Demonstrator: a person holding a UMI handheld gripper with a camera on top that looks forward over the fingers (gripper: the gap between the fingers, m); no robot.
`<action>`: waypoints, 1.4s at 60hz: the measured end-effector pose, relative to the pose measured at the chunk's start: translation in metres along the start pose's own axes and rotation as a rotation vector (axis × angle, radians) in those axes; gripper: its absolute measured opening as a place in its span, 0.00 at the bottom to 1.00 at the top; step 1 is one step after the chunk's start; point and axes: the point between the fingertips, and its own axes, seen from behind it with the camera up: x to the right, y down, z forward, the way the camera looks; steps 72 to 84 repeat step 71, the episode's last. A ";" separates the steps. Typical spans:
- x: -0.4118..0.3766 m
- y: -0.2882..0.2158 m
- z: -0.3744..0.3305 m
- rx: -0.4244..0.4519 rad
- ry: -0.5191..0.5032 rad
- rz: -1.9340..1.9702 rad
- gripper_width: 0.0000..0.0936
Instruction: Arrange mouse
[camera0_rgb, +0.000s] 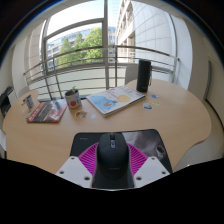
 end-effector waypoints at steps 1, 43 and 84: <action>0.002 0.007 0.004 -0.016 0.003 -0.006 0.42; -0.018 0.023 -0.186 0.077 0.095 -0.038 0.90; -0.045 0.071 -0.308 0.102 0.136 -0.042 0.91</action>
